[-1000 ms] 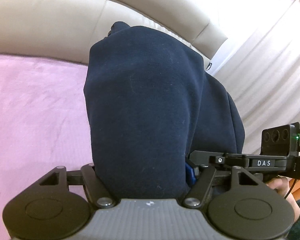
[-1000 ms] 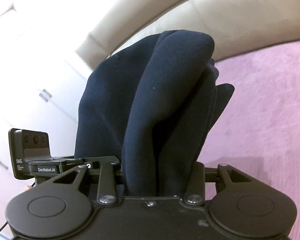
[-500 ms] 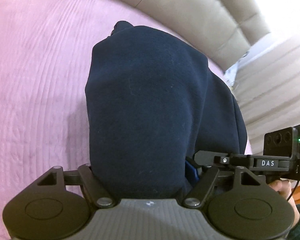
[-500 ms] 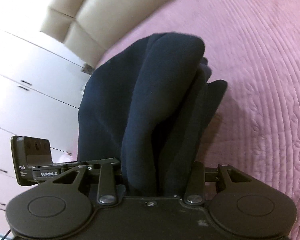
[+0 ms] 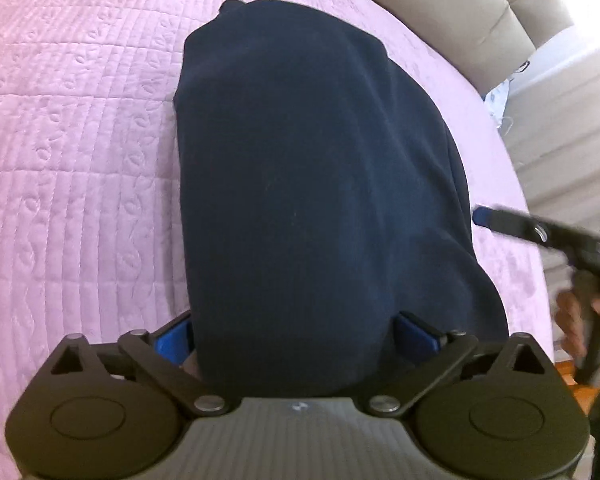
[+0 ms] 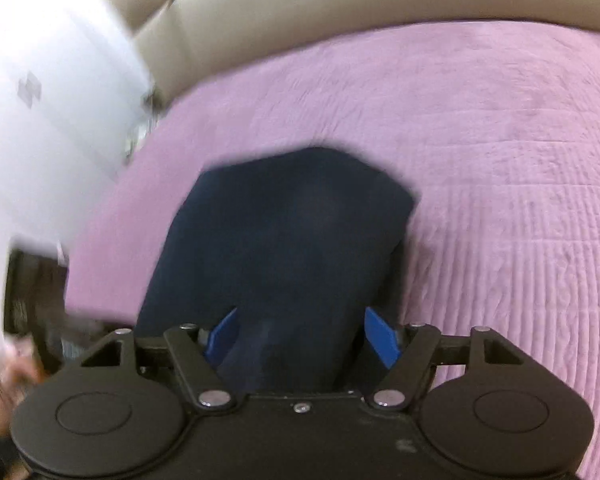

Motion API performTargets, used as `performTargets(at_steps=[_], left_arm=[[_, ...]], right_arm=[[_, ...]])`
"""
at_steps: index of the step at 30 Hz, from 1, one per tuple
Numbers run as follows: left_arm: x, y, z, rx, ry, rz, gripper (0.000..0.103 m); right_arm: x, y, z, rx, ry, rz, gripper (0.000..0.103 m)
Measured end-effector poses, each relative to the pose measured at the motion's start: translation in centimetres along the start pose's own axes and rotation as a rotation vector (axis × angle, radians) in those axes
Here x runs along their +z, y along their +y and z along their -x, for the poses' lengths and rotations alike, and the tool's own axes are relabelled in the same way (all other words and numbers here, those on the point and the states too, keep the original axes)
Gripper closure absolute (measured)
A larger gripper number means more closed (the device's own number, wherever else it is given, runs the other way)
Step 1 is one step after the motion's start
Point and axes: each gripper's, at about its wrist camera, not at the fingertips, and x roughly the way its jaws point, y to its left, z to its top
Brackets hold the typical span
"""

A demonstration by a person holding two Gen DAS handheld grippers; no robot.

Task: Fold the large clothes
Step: 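Release the bundle and withdraw both grippers upward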

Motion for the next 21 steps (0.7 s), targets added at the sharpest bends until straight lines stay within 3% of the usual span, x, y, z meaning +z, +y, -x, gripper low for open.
performTargets(at_steps=[1, 3, 5, 10, 14, 16, 17, 18, 19, 20, 21], left_arm=[[0.1, -0.4, -0.2, -0.005, 0.005, 0.009, 0.0], [-0.4, -0.1, -0.1, -0.012, 0.02, 0.015, 0.0], [-1.5, -0.5, -0.1, 0.025, 0.036, -0.026, 0.0], [-4.0, -2.3, 0.8, 0.119, 0.008, -0.084, 0.0], [-4.6, -4.3, 1.0, 0.191, -0.012, -0.098, 0.0], [-4.6, -4.7, 1.7, 0.207, -0.039, -0.09, 0.0], [-4.5, -4.9, 1.7, 0.22, -0.045, -0.098, 0.0], [-4.5, -5.2, 1.5, 0.234, -0.041, -0.098, 0.0], [-4.3, -5.3, 1.3, 0.243, -0.031, -0.085, 0.0], [-4.6, -5.5, 1.5, 0.252, -0.035, -0.078, 0.0], [-4.8, -5.9, 2.0, 0.263, -0.05, -0.084, 0.0]], right_arm=[[-0.7, 0.3, -1.0, -0.022, 0.046, 0.022, 0.02], [-1.9, -0.7, -2.2, -0.047, 0.052, -0.01, 0.018], [-2.8, -2.5, -2.4, -0.072, 0.034, -0.086, 0.0], [-4.0, -4.3, -1.9, -0.096, 0.014, -0.117, 0.0], [-3.7, -3.4, -1.2, -0.188, -0.022, -0.057, 0.0], [-3.5, -2.9, -1.2, -0.286, -0.045, -0.012, 0.0], [-3.9, -3.8, -1.0, -0.383, -0.049, 0.035, 0.006], [-4.0, -3.6, -1.6, -0.539, -0.03, 0.111, 0.009], [-5.1, -3.7, -1.6, -0.62, -0.011, 0.159, 0.013], [-5.4, -4.0, -1.3, -0.641, -0.008, 0.166, 0.015], [-5.7, -4.3, -0.3, -0.605, -0.023, 0.127, 0.015]])
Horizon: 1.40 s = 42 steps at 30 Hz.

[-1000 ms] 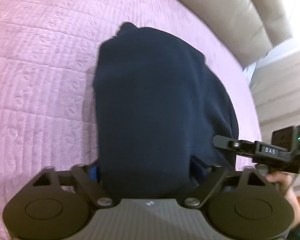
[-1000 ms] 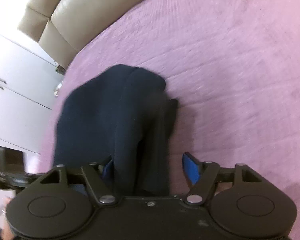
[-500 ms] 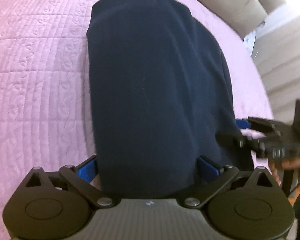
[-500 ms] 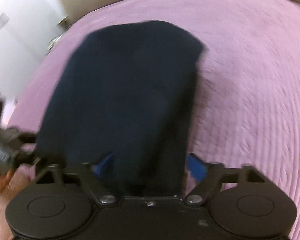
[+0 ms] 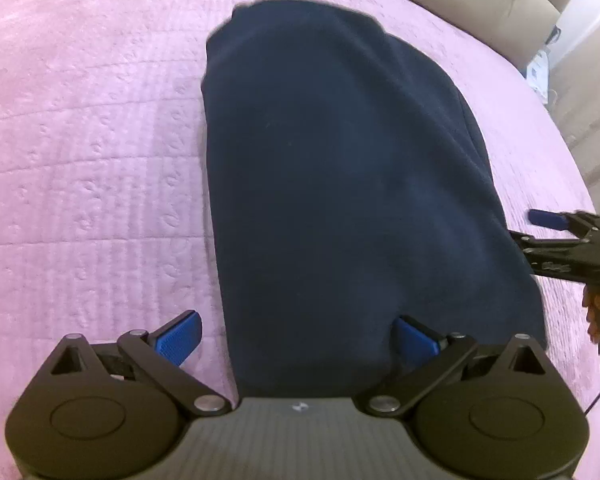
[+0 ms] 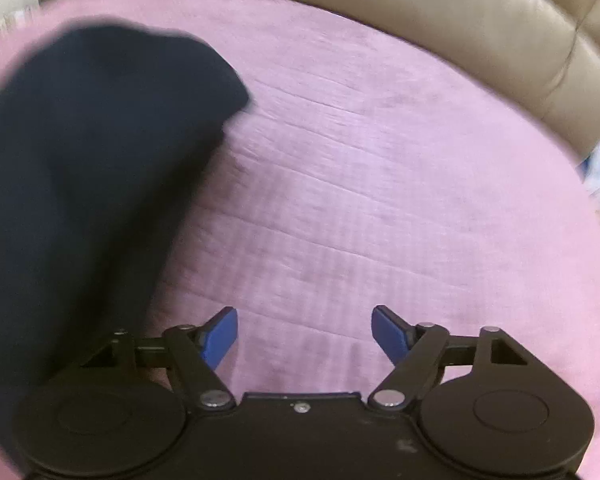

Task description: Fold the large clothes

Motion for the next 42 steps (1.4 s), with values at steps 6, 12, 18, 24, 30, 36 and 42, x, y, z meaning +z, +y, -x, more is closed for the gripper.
performTargets(at_steps=[6, 12, 18, 24, 30, 36, 42], left_arm=[[-1.2, -1.4, 4.1, 0.085, -0.051, -0.026, 0.001], [-2.5, -3.0, 7.8, 0.152, -0.114, -0.044, 0.0], [-4.8, -4.5, 11.2, 0.181, -0.157, -0.049, 0.0], [-7.8, -5.1, 13.0, 0.205, -0.159, -0.032, 0.0], [-9.6, -5.2, 12.6, 0.281, -0.17, -0.045, 0.0], [-10.1, -5.4, 12.3, 0.272, -0.169, -0.041, 0.0], [-10.2, -5.5, 12.0, 0.266, -0.16, -0.039, 0.0]], right_arm=[[-0.1, -2.6, 7.7, 0.253, -0.064, -0.242, 0.008], [0.0, 0.1, 14.6, 0.34, -0.126, -0.239, 0.004], [-2.1, 4.9, 16.4, 0.32, -0.017, -0.166, 0.003], [-3.3, 8.3, 16.0, 0.347, 0.021, -0.062, 0.003], [-3.3, 8.2, 16.7, 0.307, -0.006, -0.062, 0.003], [-3.7, 8.5, 17.1, 0.316, 0.011, -0.046, 0.003], [-3.7, 8.7, 17.0, 0.329, 0.018, -0.033, 0.003]])
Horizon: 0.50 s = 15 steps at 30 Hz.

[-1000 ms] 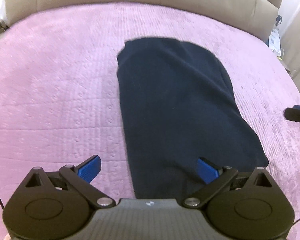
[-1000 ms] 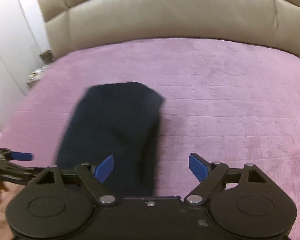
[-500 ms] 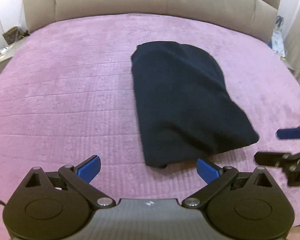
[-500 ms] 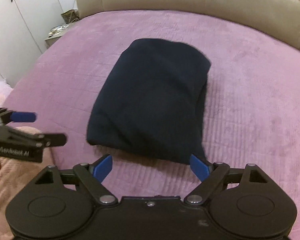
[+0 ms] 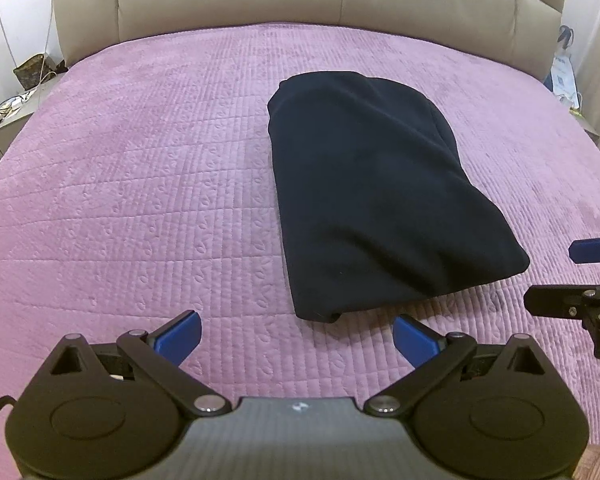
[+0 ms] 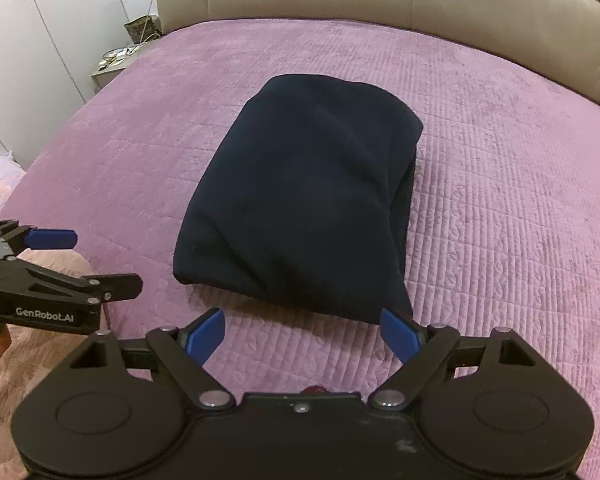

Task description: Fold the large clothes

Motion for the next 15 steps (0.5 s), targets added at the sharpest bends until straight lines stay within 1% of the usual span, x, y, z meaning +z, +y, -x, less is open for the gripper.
performTargets(at_steps=[15], left_arm=[[0.1, 0.02, -0.67, -0.006, 0.02, 0.005, 0.0]], right_arm=[[0.0, 0.27, -0.07, 0.008, 0.009, 0.011, 0.003]])
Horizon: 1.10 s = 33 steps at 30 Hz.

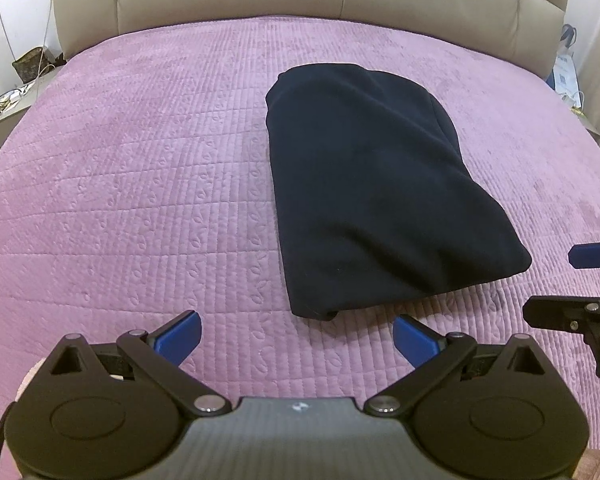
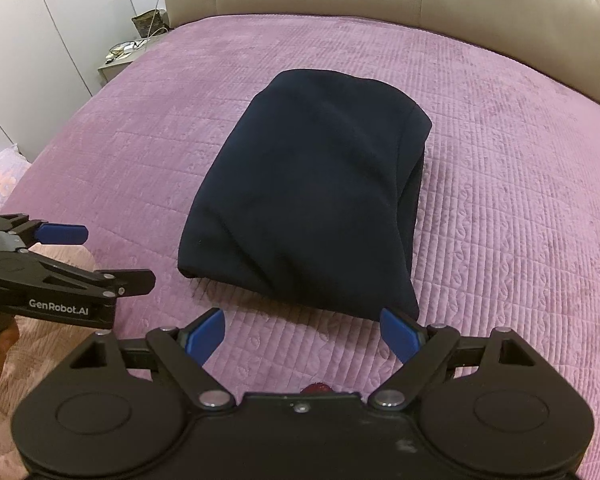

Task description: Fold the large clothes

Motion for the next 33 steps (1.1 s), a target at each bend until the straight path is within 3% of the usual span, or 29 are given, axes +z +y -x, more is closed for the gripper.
performTargets(at_steps=[33], left_arm=[[0.14, 0.04, -0.21, -0.029, -0.022, -0.002, 0.0]], right_arm=[[-0.05, -0.01, -0.15, 0.01, 0.02, 0.023, 0.003]])
